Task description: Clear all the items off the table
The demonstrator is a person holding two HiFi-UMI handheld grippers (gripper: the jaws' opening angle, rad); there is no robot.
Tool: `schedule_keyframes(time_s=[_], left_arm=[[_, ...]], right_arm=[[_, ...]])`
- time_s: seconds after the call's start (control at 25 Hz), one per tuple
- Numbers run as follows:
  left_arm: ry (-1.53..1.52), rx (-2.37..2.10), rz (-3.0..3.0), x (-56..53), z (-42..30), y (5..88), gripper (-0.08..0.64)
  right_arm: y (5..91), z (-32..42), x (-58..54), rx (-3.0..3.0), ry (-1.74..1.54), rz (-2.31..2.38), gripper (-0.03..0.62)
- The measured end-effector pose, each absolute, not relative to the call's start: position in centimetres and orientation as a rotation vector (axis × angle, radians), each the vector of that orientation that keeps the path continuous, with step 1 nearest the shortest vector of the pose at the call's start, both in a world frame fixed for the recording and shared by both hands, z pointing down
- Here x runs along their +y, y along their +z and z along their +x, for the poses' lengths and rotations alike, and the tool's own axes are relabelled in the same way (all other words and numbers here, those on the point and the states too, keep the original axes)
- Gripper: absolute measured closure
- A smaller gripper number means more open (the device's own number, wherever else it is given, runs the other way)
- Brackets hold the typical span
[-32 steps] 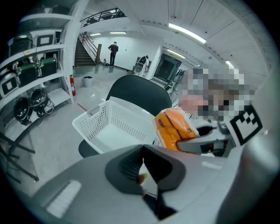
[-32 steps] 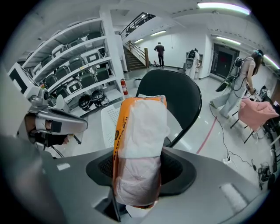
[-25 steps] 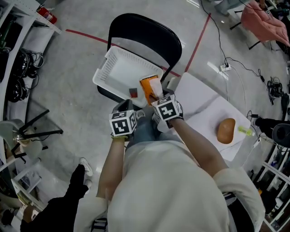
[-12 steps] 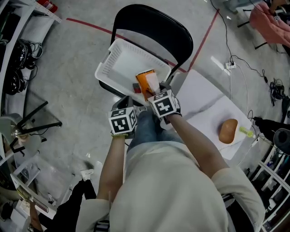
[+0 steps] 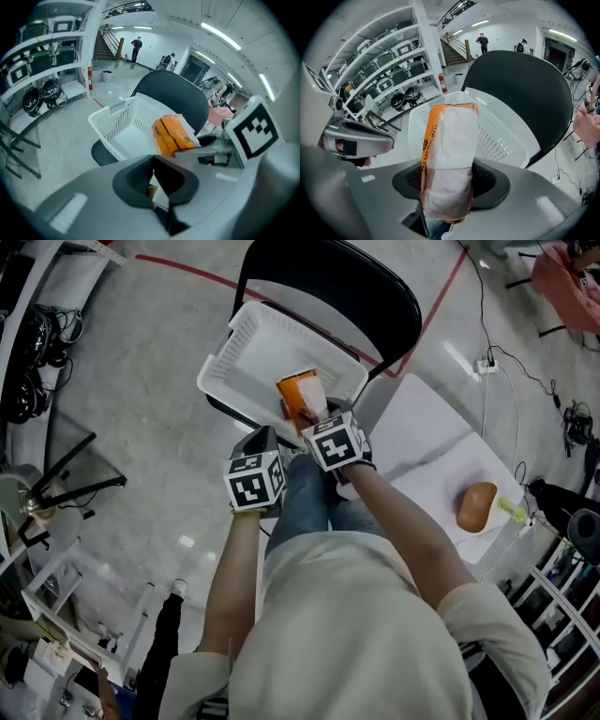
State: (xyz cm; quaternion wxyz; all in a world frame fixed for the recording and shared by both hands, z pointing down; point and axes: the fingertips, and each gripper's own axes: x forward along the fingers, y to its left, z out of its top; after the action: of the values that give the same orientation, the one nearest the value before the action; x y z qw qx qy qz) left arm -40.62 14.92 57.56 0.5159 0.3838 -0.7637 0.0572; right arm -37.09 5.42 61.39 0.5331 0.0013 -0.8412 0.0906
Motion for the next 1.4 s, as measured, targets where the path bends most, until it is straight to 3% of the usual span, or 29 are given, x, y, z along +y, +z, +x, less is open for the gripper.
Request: schedule_keyframes(time_s=[0.8, 1.0, 1.4], left_arm=[[0.151, -1.807, 0.917, 14.5, -41.7, 59.4, 0.552], [0.153, -1.805, 0.925, 14.4, -41.7, 59.4, 0.552], [0.146, -1.816, 0.942, 14.3, -41.4, 58.8, 0.552]], right_arm=[[64.1, -38.4, 6.0, -1.957, 0.229, -0.020, 0.347], [64.1, -38.7, 5.9, -1.984, 0.267, -0.009, 0.263], [63.0, -38.7, 5.7, -2.002, 0.274, 0.025, 0.280]])
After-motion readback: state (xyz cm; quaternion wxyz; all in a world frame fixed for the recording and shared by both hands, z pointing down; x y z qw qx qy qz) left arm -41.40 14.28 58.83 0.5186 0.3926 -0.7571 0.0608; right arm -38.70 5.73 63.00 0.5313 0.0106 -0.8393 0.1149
